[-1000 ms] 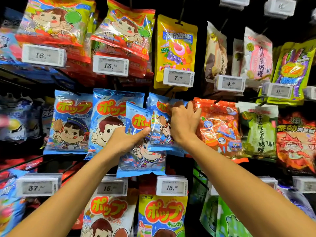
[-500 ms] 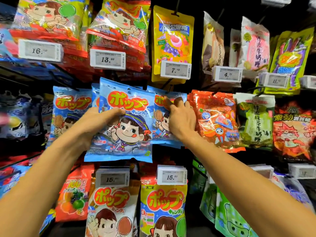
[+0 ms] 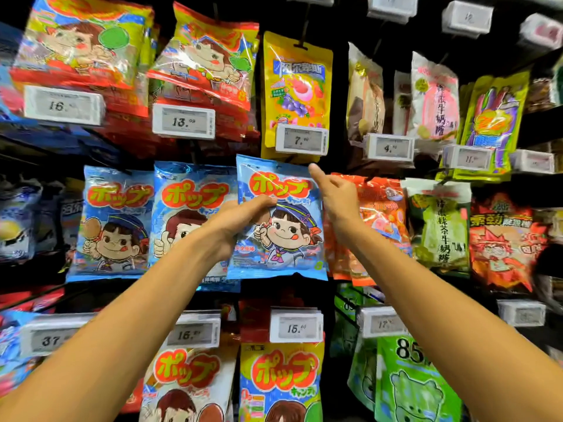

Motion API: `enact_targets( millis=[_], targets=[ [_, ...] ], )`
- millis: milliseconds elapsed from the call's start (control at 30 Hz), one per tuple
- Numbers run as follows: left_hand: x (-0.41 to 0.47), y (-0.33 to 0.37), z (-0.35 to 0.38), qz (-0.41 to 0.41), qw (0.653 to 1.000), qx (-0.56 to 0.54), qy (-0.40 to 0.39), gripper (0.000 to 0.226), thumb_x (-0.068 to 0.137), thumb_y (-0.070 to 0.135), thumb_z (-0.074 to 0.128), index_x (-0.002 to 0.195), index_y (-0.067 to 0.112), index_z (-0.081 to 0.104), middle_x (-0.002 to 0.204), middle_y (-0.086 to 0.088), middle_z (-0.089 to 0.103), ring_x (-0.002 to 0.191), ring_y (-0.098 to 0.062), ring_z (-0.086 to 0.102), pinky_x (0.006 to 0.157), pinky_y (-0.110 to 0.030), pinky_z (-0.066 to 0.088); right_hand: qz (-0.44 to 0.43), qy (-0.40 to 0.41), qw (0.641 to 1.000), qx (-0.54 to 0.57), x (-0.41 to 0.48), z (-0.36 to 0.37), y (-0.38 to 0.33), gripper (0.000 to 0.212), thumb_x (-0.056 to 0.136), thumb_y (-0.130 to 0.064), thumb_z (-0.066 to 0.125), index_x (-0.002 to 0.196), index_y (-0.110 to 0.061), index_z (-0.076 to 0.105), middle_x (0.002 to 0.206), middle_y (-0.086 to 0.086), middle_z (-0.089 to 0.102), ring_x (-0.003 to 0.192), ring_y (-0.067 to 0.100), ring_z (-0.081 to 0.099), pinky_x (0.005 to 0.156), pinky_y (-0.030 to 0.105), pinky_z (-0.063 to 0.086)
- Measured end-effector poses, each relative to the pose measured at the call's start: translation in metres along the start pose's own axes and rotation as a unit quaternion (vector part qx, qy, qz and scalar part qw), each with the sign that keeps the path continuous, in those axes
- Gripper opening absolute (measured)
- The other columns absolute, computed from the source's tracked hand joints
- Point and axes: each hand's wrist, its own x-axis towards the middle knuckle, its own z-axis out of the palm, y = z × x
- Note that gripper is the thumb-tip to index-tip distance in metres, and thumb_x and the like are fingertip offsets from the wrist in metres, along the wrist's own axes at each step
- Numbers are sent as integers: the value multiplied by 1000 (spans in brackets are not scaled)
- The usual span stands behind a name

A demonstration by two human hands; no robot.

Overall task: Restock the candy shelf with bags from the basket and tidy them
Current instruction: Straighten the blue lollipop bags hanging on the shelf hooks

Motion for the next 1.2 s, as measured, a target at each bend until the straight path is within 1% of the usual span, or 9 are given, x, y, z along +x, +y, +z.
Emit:
enact_targets(
  millis=[167,267,367,467,633,800,967,1067,1200],
  targets=[
    [16,7,12,-17,999,-3,-27,27,76,45,76,82,19,70,72,3,62,70,-11,46,62,-26,32,58,-19,997,44,14,0,-12,28,84,-22,75,67,-7,58,56,-3,60,52,8,55,53,18,43],
    [24,5,20,-20,1000,-11,-16,47,74,43,79,102,10,61,72,0,58,63,-11,44,55,-27,30,118,-6,988,100,23,7,-18,22,82,-7,75,100,5,68,86,16,69,63,20,64,57,25,51],
    [30,7,22,29,998,-51,-4,25,76,29,82,73,13,62,48,7,61,41,-2,54,44,-19,40,164,26,978,126,30,12,-22,10,81,-1,74,87,0,66,82,15,68,51,17,62,42,21,50],
    [33,10,20,86,994,-56,34,27,72,30,84,77,13,64,68,-3,72,59,-14,66,55,-26,54,185,28,969,159,34,15,-22,13,79,2,75,87,1,66,76,15,70,51,22,62,42,25,52],
    [43,22,23,111,989,-69,68,20,83,27,76,86,8,70,87,-12,74,67,-19,69,65,-31,58,158,36,976,145,34,16,-19,24,79,3,74,102,4,68,99,22,70,79,31,67,74,44,59],
    [48,20,26,86,991,-54,86,13,84,20,74,76,12,67,81,-10,73,62,-20,67,58,-30,57,166,21,974,154,30,12,-14,14,82,5,70,79,-6,62,67,9,68,48,16,63,43,24,53],
    [44,19,27,81,990,-64,90,15,83,22,75,79,11,67,71,-6,73,50,-14,68,46,-26,56,156,28,972,174,22,16,-19,30,78,3,74,106,4,66,100,24,69,79,32,66,69,41,58],
    [42,21,27,103,987,-43,112,18,83,19,75,88,4,68,82,-12,73,57,-18,67,57,-32,56,170,46,969,173,23,19,-20,31,77,2,75,106,3,66,103,25,70,88,38,69,77,49,59],
    [38,18,29,236,943,90,218,47,79,15,76,116,10,46,111,-5,55,95,-20,58,84,-35,49,171,61,968,173,24,23,-19,30,77,2,74,106,3,67,99,25,70,88,40,70,76,53,59]
  ],
)
